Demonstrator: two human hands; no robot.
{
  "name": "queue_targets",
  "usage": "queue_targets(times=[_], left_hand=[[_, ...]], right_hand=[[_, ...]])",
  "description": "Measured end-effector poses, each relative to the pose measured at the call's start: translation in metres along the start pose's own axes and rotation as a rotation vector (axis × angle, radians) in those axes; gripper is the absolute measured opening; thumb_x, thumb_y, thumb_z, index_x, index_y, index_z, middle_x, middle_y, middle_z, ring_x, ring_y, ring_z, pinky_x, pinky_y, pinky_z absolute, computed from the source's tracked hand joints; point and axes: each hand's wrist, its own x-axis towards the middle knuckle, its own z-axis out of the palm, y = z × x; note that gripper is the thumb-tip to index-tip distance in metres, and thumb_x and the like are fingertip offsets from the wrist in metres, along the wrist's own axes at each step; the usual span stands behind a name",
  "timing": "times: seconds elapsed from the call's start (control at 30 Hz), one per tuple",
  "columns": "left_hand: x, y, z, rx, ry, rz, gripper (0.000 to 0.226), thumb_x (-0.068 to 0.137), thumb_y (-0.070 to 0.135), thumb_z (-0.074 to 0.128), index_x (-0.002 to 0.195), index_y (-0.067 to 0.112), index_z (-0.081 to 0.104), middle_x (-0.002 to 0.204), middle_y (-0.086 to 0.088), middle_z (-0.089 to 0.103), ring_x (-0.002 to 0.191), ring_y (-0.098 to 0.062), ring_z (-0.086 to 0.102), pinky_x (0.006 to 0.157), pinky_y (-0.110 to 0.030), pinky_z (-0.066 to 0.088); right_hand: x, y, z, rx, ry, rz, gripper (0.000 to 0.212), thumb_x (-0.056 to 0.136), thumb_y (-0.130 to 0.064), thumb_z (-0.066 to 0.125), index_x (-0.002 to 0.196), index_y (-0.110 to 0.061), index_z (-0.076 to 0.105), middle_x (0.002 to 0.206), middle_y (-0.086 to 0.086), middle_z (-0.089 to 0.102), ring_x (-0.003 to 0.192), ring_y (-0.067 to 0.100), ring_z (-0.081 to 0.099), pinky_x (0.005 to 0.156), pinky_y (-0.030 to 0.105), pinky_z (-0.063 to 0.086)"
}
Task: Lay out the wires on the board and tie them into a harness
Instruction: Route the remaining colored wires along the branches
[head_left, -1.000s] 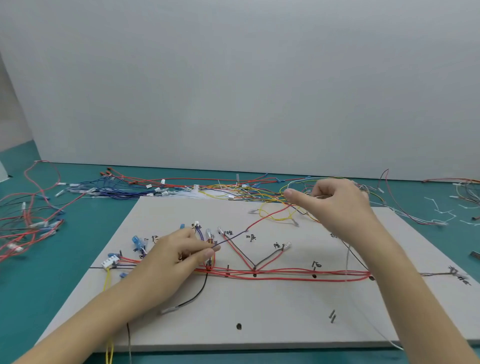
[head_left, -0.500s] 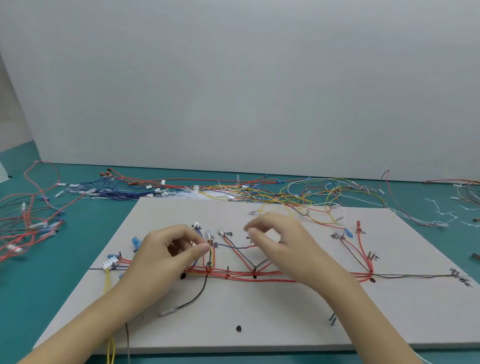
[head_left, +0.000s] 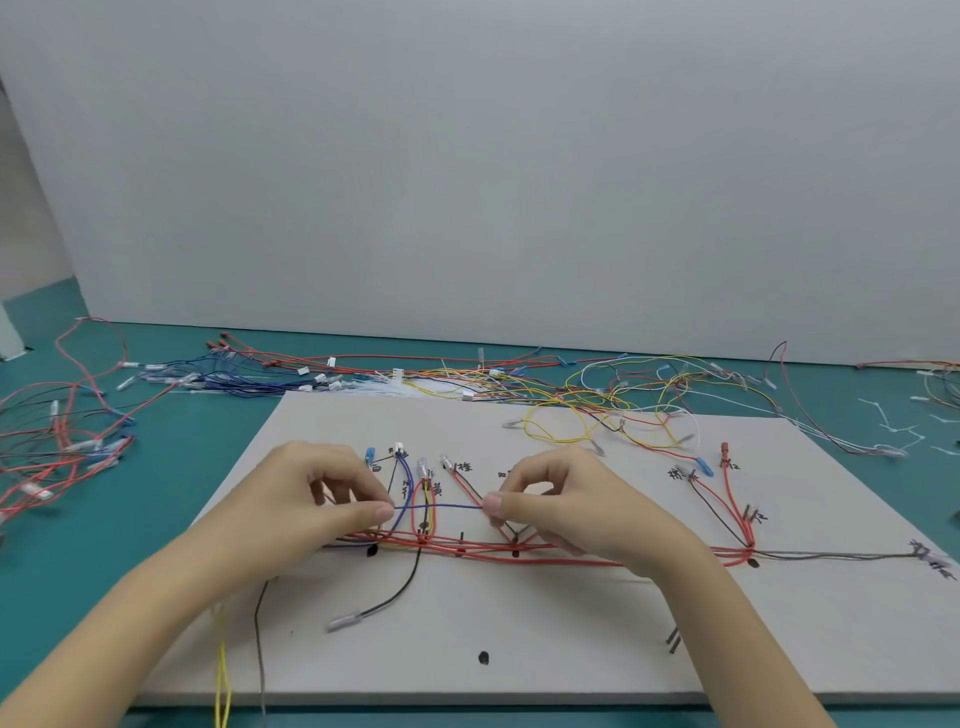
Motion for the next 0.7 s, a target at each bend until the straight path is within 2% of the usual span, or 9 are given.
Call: queue_targets(times=[0.13, 0.27, 0.37, 0.6, 0.63, 0.7], left_hand=[[-0.003, -0.006, -0.001, 0.062, -0.068, -0.030, 0.017, 0.077, 0.016, 0.080, 0.071, 0.031, 0.075, 0.072, 0.012, 0.071, 0.064, -0.005, 0.060, 0.055, -0.009, 0.037], [-0.004, -0.006, 0.002, 0.098, -0.107, -0.040, 0.015, 0.078, 0.018, 0.079, 0.072, 0.030, 0.074, 0.069, 0.013, 0.072, 0.063, -0.002, 0.059, 0.055, -0.008, 0.038], [-0.004, -0.007, 0.002, 0.055, -0.105, -0.076, 0.019, 0.075, 0.017, 0.082, 0.074, 0.034, 0.073, 0.069, 0.008, 0.072, 0.058, -0.002, 0.058, 0.054, -0.009, 0.040], [-0.004, -0.008, 0.004, 0.057, -0.091, -0.157, 0.023, 0.071, 0.018, 0.086, 0.074, 0.037, 0.071, 0.074, 0.010, 0.071, 0.055, -0.004, 0.057, 0.055, -0.014, 0.044], [-0.004, -0.008, 0.004, 0.054, -0.094, -0.165, 0.023, 0.071, 0.019, 0.086, 0.073, 0.037, 0.072, 0.073, 0.009, 0.071, 0.055, -0.004, 0.057, 0.055, -0.014, 0.044], [-0.004, -0.008, 0.005, 0.060, -0.096, -0.171, 0.024, 0.071, 0.019, 0.085, 0.070, 0.038, 0.072, 0.070, 0.012, 0.070, 0.059, -0.002, 0.057, 0.056, -0.012, 0.042]], right_hand=[[0.000, -0.001, -0.002, -0.127, 0.011, -0.018, 0.025, 0.074, -0.051, 0.076, 0.065, -0.027, 0.074, 0.070, -0.007, 0.067, 0.051, -0.002, 0.049, 0.046, 0.010, 0.035], [0.001, 0.004, -0.002, -0.210, 0.017, -0.022, 0.018, 0.071, -0.041, 0.082, 0.073, -0.024, 0.076, 0.085, -0.012, 0.066, 0.050, -0.001, 0.047, 0.053, 0.011, 0.038], [0.001, 0.007, -0.004, -0.183, 0.011, -0.022, 0.004, 0.078, -0.028, 0.079, 0.076, -0.024, 0.078, 0.077, -0.010, 0.069, 0.056, 0.005, 0.048, 0.055, 0.014, 0.041], [0.007, 0.013, -0.004, -0.147, 0.102, -0.035, 0.007, 0.079, -0.017, 0.076, 0.072, -0.015, 0.077, 0.073, 0.007, 0.072, 0.061, 0.008, 0.055, 0.060, 0.024, 0.045], [0.008, 0.014, -0.003, -0.154, 0.124, -0.043, 0.007, 0.079, -0.017, 0.077, 0.072, -0.015, 0.076, 0.072, 0.008, 0.070, 0.060, 0.008, 0.054, 0.060, 0.025, 0.044], [0.009, 0.015, -0.003, -0.173, 0.138, -0.058, 0.007, 0.079, -0.016, 0.076, 0.072, -0.017, 0.076, 0.064, -0.001, 0.065, 0.055, 0.003, 0.048, 0.057, 0.020, 0.041]])
